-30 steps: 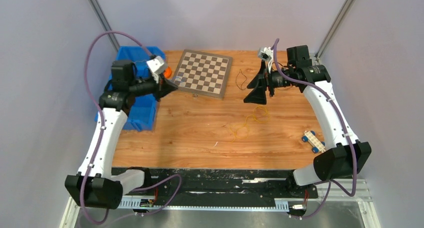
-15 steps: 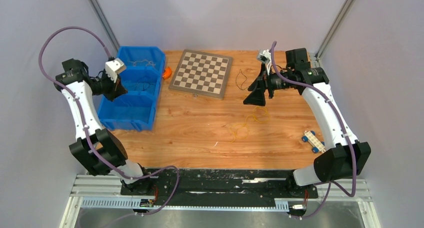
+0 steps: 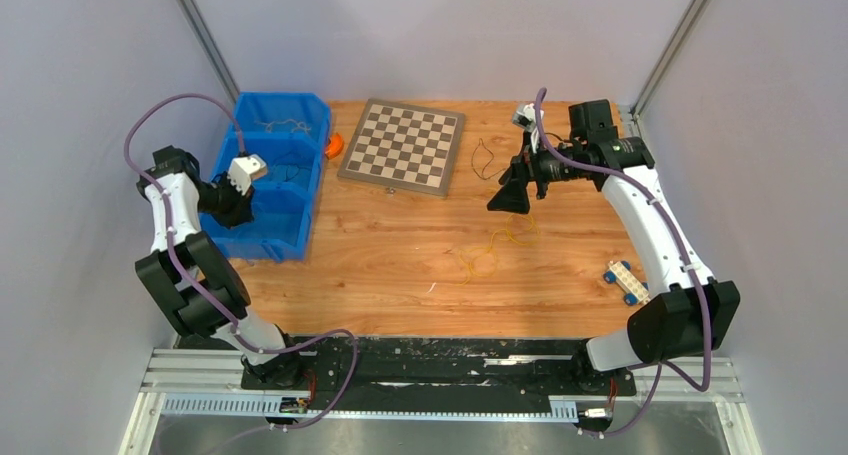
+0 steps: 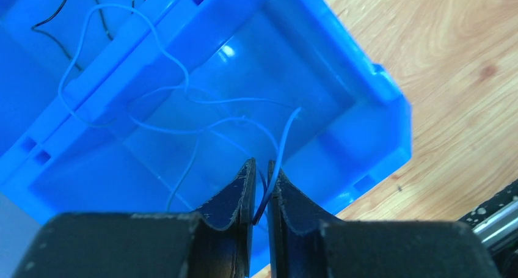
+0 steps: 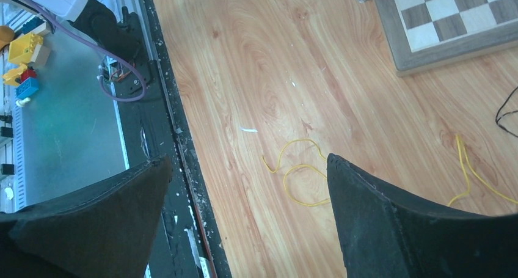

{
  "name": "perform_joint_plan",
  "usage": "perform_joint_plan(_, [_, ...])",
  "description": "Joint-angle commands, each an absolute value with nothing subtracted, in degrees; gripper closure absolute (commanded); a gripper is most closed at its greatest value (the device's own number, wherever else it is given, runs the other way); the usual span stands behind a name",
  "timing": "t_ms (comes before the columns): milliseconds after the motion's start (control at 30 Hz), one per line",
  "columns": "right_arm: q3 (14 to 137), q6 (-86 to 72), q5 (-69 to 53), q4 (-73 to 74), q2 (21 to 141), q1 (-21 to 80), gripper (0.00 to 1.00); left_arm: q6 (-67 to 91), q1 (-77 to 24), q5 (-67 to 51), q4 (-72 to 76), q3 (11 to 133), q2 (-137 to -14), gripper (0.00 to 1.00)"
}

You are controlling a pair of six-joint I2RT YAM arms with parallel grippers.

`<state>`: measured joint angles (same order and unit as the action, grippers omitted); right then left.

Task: Untangle the cables

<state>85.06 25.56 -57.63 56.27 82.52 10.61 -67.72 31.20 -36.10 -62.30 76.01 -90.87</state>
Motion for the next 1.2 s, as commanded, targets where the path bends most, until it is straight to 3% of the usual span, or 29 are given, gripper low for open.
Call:
perform_joint_plan(0, [83.9, 26.1, -56.2, 54.7, 82.9, 10.2, 0.04, -70.7, 32.4, -32.0, -60.5, 76.9, -89.6, 0.80])
perform_joint_plan(167, [83.2, 26.2, -56.3, 54.8, 83.4, 10.2, 0.04, -76.8, 32.8, -30.6, -67.2, 78.0, -88.1, 0.84])
perform_joint_plan(267, [82.8, 26.5, -55.9, 54.7, 83.0, 10.1, 0.04, -83.0, 33.9, -29.7, -72.9, 77.9, -87.0, 0.99])
perform_joint_plan(500, [81.3, 27.1, -55.7, 54.7, 81.8, 9.9, 0.04, -79.7, 36.2, -42.1, -73.6, 81.7, -79.8, 1.00])
perform_joint_plan(667, [81.5, 26.7, -56.2, 54.7, 81.9, 9.9, 0.04, -63.9, 36.2, -50.1, -55.1, 78.2, -71.4, 1.00])
perform_joint_plan(767, [81.5, 26.7, -55.9, 54.8, 81.6, 9.9, 0.04, -61.6, 36.3, -51.1, -52.2, 78.3, -69.8, 1.00])
perform_joint_plan(1033, [80.2, 26.8, -55.3, 54.8, 80.4, 9.9, 0.04, -70.0, 36.7, -49.3, -67.7, 84.0, -76.3, 1.00])
perform_joint_plan(1167, [79.7, 26.8, -55.4, 54.7, 80.4, 9.9, 0.04, -70.2, 36.7, -43.8, -63.2, 80.7, -78.5, 1.00])
